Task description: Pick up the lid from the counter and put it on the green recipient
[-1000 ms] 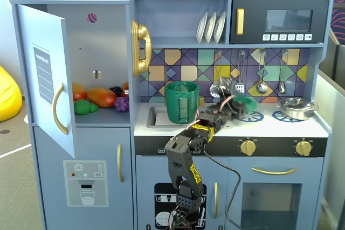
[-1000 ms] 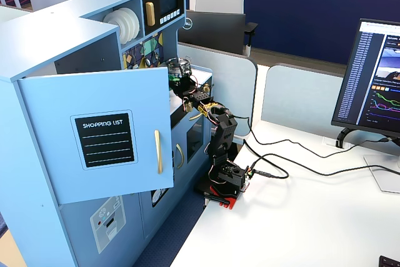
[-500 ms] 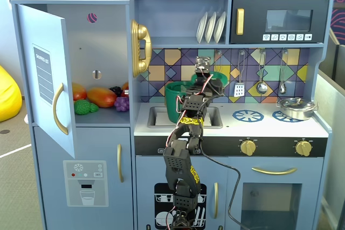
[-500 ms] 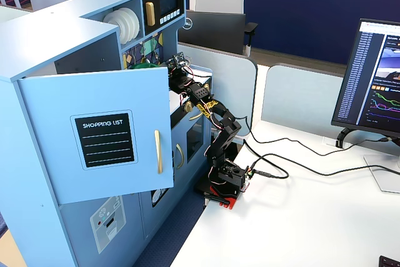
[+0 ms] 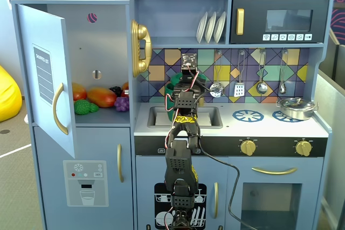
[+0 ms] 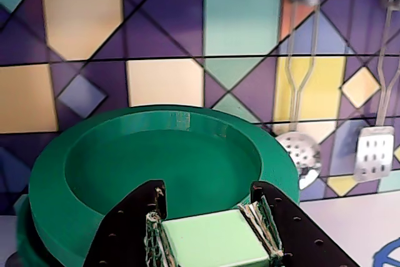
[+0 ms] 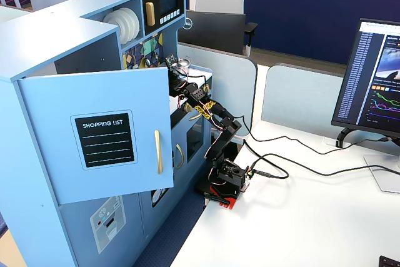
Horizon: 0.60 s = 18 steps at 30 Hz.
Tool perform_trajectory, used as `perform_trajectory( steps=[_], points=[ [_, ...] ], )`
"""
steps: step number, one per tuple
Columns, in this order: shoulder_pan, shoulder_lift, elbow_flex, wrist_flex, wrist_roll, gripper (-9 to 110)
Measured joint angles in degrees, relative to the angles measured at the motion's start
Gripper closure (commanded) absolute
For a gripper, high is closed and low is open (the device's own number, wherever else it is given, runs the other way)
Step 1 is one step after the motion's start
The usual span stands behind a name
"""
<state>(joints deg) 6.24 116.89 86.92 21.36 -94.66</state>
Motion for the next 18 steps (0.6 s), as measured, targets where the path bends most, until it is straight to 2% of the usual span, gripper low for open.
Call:
perform_trajectory(
  steps=[18],
  points=[
    [-3.8,-1.7,0.0,0.3,-1.6,102]
  ],
)
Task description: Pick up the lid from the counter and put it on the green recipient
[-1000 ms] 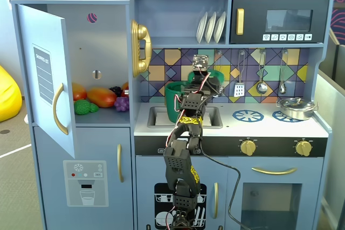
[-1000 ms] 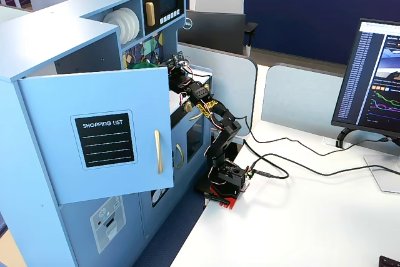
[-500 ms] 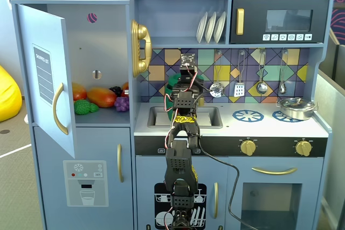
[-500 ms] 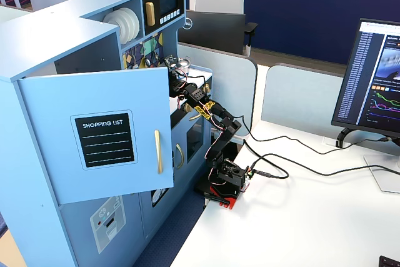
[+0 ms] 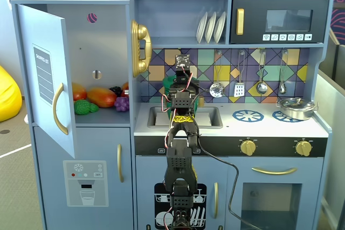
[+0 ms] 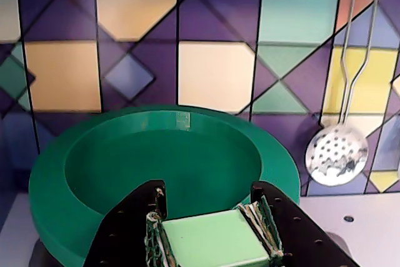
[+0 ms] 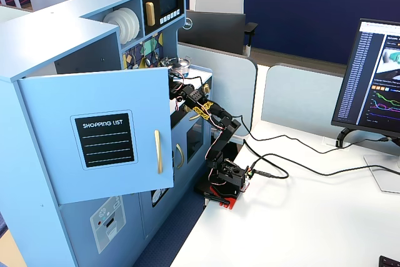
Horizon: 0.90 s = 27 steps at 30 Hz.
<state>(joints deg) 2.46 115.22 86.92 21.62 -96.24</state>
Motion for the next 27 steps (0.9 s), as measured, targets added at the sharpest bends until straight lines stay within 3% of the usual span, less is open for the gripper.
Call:
perform_trajectory(
  steps=[10,13,17,27],
  points=[
    [0.1,-2.7,-0.1,-0.1,-1.1,102],
    [0.1,-2.8,-0.1,-0.1,-1.1,96],
    [0.1,-2.8,-0.1,-0.1,-1.1,101],
    [0.8,-2.9,-0.1,-3.0,0.8,73]
  ],
)
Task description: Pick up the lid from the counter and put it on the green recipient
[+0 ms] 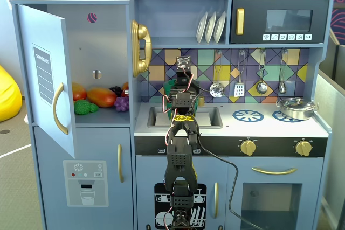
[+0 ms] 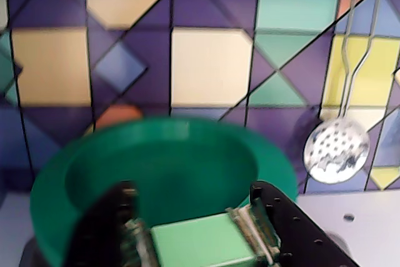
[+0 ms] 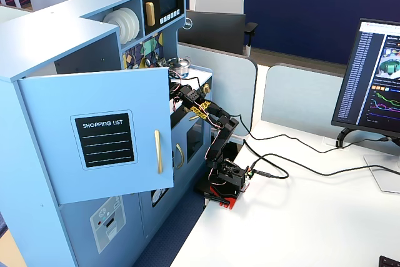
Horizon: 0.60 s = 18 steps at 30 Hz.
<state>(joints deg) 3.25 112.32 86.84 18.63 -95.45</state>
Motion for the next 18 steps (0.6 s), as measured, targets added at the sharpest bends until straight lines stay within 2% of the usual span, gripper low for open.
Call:
perform_trajectory(
  steps=[4,10,14,18],
  points=[
    [0.4,0.0,-2.3,-0.5,0.4,66],
    [0.3,1.9,-6.4,0.9,0.4,68],
    [0.3,10.6,-5.2,8.9,0.4,70],
    [0.1,25.1,3.0,21.4,0.9,71]
  ],
)
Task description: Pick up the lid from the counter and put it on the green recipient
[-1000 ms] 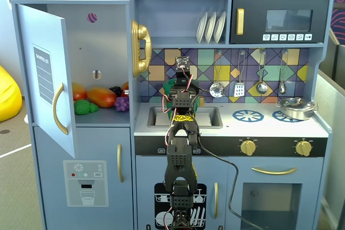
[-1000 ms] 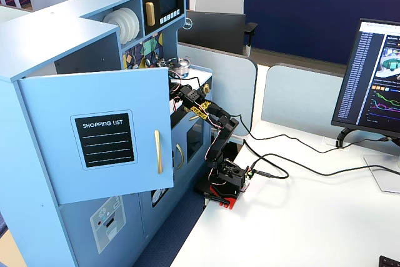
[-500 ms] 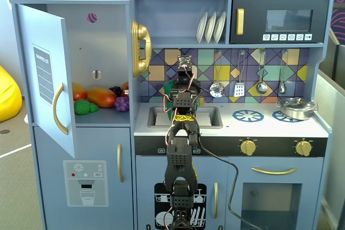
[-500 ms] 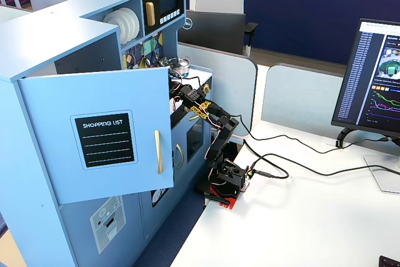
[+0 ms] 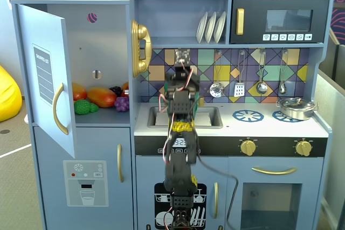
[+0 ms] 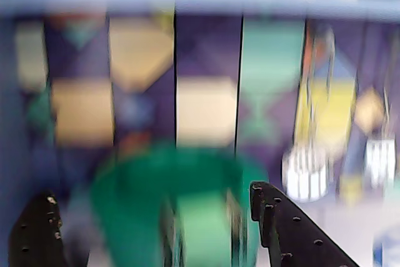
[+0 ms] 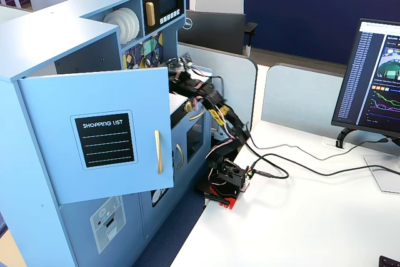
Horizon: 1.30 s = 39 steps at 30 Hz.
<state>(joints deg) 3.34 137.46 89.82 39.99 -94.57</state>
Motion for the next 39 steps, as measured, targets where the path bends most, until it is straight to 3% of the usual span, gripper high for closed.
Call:
perform_trajectory(
  steps=[8,15,21,30,39],
  points=[
    [1.8,27.2,28.5,17.8,4.2,81],
    [1.7,36.1,55.3,20.2,3.8,100],
    [-0.4,39.4,73.9,21.8,2.9,101],
    [-4.8,44.1,82.2,32.3,12.0,101],
    [-4.9,45.0,82.1,36.8,10.2,100]
  ],
)
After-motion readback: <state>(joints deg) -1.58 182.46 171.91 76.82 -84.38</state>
